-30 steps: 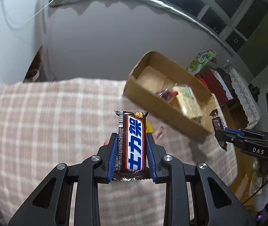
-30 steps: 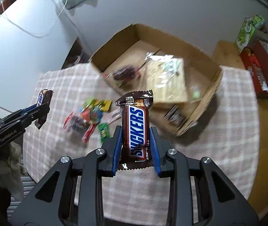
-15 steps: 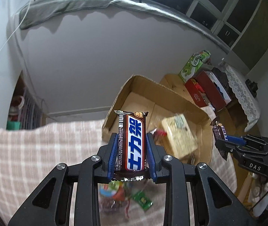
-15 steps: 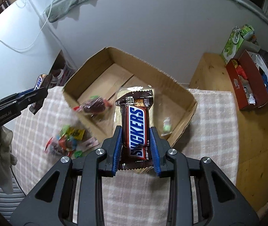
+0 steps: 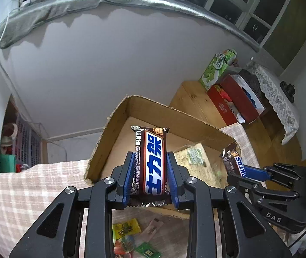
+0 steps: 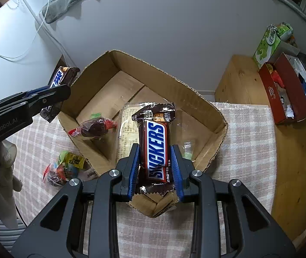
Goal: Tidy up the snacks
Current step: 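Carry both Snickers bars over the box and open both grippers, then grasp the clear chocolate bag with the left gripper while the right gripper grasps the green candy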
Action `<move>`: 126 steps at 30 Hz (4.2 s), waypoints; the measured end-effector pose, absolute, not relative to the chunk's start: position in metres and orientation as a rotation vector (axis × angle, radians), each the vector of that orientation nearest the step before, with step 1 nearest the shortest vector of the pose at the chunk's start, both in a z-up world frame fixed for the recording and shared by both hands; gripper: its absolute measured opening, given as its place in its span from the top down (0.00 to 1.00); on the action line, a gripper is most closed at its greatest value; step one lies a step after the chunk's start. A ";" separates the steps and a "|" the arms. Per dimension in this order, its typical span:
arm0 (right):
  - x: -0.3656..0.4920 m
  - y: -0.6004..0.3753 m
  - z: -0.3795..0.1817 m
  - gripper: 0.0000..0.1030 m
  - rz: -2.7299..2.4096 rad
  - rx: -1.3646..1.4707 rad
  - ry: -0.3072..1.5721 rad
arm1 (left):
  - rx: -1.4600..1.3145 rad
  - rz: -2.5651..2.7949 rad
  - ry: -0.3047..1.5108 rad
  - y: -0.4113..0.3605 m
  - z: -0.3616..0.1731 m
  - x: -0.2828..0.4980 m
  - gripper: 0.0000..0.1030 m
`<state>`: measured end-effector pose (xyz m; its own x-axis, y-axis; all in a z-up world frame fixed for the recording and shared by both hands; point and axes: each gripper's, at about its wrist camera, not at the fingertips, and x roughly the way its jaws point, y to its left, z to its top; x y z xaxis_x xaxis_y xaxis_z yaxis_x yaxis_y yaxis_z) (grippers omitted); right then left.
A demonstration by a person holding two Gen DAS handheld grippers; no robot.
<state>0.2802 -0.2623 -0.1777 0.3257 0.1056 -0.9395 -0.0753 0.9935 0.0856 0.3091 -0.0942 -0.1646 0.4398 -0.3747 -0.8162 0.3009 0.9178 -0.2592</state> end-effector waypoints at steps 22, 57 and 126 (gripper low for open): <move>0.273 -0.259 -0.170 0.44 0.116 0.028 1.219 | -0.082 -0.430 1.022 -0.087 -0.150 0.306 0.70; 0.170 -0.233 -0.177 0.33 0.188 0.027 1.182 | -0.353 -0.233 1.118 0.057 -0.198 0.150 0.57; 0.203 -0.102 -0.284 0.76 0.343 -0.284 1.323 | -0.202 -0.200 1.207 0.011 -0.264 0.205 0.63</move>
